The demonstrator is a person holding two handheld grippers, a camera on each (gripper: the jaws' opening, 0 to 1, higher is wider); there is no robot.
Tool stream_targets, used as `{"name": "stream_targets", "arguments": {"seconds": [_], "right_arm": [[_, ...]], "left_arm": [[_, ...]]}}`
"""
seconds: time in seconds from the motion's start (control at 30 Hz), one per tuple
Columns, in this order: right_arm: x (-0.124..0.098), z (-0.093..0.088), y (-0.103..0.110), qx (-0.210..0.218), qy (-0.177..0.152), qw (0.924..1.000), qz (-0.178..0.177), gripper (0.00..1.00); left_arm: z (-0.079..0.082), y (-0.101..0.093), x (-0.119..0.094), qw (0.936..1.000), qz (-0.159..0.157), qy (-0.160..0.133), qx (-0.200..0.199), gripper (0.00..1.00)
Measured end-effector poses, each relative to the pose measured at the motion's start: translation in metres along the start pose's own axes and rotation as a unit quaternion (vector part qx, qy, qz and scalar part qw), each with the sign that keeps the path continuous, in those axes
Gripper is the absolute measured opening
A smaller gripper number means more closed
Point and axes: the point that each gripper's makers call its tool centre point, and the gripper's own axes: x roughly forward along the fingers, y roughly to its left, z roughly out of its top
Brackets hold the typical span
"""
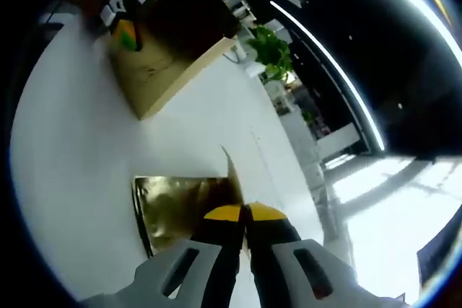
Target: Extract single mask from mask box in order stack masks on table
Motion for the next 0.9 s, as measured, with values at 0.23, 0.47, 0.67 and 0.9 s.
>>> {"name": "stream_targets", "arguments": {"seconds": [0.23, 0.47, 0.67, 0.9], "right_arm": [[-0.001, -0.004, 0.015, 0.025, -0.007, 0.9995, 0.017, 0.00], [0.001, -0.011, 0.029, 0.033, -0.003, 0.9991, 0.027, 0.00], [0.002, -0.011, 0.040, 0.036, 0.000, 0.9987, 0.037, 0.00], [0.002, -0.020, 0.045, 0.047, 0.003, 0.9981, 0.040, 0.00]], "left_arm": [[0.000, 0.000, 0.000, 1.0000, 0.001, 0.001, 0.002, 0.33], [0.000, 0.000, 0.000, 1.0000, 0.002, 0.001, 0.002, 0.33], [0.000, 0.000, 0.000, 1.0000, 0.002, 0.002, 0.003, 0.33], [-0.001, 0.000, 0.000, 1.0000, 0.002, 0.002, 0.003, 0.33]]}}
